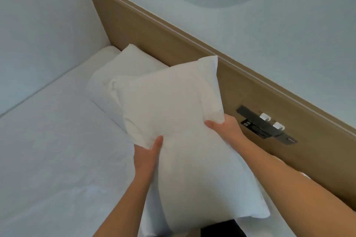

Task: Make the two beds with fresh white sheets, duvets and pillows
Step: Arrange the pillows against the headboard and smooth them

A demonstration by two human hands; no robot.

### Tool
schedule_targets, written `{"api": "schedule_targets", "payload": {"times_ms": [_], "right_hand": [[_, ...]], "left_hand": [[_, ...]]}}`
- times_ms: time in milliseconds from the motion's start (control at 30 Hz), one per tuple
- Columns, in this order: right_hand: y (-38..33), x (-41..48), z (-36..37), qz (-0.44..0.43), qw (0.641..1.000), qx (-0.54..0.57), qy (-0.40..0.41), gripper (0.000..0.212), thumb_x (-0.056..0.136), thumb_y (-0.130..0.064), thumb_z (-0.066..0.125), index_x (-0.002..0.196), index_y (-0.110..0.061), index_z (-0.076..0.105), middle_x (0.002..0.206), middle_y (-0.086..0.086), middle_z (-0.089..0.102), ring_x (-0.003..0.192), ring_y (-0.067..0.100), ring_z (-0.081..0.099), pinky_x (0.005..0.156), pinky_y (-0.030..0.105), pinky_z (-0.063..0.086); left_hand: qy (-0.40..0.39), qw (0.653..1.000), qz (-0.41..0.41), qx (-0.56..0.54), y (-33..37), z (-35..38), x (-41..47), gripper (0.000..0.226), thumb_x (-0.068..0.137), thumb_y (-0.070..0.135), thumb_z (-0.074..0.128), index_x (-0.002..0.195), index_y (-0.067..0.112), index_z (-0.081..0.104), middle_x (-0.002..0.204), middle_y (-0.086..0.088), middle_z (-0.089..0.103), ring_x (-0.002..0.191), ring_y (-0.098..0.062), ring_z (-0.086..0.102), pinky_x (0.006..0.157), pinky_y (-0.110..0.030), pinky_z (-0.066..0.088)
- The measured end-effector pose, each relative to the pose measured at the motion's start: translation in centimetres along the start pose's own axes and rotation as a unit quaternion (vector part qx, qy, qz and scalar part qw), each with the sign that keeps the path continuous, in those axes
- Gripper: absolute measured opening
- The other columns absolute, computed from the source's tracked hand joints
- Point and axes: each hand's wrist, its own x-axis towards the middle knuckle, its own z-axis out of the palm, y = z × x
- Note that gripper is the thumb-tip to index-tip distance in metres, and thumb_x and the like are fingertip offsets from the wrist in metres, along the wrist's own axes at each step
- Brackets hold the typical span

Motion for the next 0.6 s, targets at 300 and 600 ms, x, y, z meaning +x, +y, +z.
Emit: {"api": "schedule_targets", "payload": {"times_ms": [300,600], "right_hand": [[-14.6,16.1,4.2,-0.101,0.976,-0.115,-0.154,0.019,0.086,-0.027,0.074,0.099,-0.021,0.062,0.096,-0.003,0.069,0.086,0.014,0.067,0.073,0.031,0.055],[-30.0,31.4,12.9,-0.21,0.937,-0.176,-0.218,0.023,0.087,-0.033,0.071,0.102,-0.018,0.06,0.095,-0.003,0.067,0.085,0.017,0.066,0.077,0.031,0.052]], "left_hand": [[0.258,0.958,-0.042,-0.115,7.5,4.8,8.1,0.075,0.081,0.06,0.065,0.142,0.025,0.042,0.133,-0.001,0.058,0.121,-0.026,0.054,0.102,-0.042,0.045],[0.379,0.91,-0.046,-0.162,17.5,5.5,22.7,0.073,0.083,0.059,0.061,0.136,0.013,0.039,0.128,-0.006,0.057,0.113,-0.03,0.056,0.098,-0.043,0.046]]}}
